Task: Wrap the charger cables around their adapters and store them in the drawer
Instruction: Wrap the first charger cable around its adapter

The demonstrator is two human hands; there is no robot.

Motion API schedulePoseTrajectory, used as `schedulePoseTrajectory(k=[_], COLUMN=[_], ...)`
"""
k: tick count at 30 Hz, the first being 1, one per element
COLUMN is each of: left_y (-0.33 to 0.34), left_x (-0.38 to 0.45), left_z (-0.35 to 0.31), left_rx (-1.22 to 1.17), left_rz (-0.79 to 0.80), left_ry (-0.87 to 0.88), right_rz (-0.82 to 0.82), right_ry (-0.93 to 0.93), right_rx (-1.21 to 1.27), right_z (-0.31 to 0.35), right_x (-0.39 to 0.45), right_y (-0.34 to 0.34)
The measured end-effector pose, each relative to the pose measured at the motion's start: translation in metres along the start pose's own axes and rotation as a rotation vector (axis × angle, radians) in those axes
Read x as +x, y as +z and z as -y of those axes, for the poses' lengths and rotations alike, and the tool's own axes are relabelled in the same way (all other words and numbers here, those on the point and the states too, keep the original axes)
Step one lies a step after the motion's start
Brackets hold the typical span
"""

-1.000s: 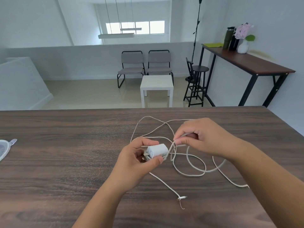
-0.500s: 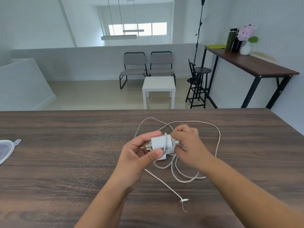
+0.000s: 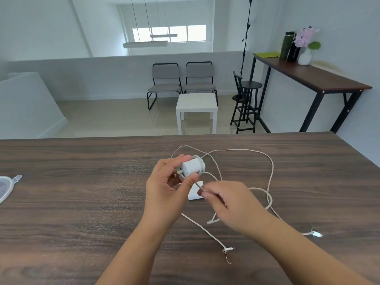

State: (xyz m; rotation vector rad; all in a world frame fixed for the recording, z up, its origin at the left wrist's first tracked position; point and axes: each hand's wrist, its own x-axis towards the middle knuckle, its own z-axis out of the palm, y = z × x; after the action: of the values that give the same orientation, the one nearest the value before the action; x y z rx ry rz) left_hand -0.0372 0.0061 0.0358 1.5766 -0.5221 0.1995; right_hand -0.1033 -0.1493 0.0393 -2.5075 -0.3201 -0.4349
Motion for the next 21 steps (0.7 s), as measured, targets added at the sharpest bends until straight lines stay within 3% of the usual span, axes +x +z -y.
schedulePoseTrajectory(k=[5, 12, 16, 21], left_y=[-0.010, -0.013, -0.020, -0.018], left_x=[0.002, 0.000, -0.003, -0.009], left_z=[0.008, -0.001, -0.006, -0.011], left_rx=[0.314, 0.262, -0.055, -0.473], left_rz=[0.088, 0.318, 0.451, 0.439], left_ry=[0.199, 0.196, 0.017, -0.128], right_rz=[0.039, 0.023, 0.048, 0.063], right_ry=[-0.167, -0.278, -0.217, -0.059], right_rx=[-0.192, -0.193, 0.061, 0.442], right_z=[-0.002, -0.019, -0.021, -0.019], right_x=[0.008, 0.028, 0.037, 0.038], right_y=[-0.026, -0.061, -0.061, -0.041])
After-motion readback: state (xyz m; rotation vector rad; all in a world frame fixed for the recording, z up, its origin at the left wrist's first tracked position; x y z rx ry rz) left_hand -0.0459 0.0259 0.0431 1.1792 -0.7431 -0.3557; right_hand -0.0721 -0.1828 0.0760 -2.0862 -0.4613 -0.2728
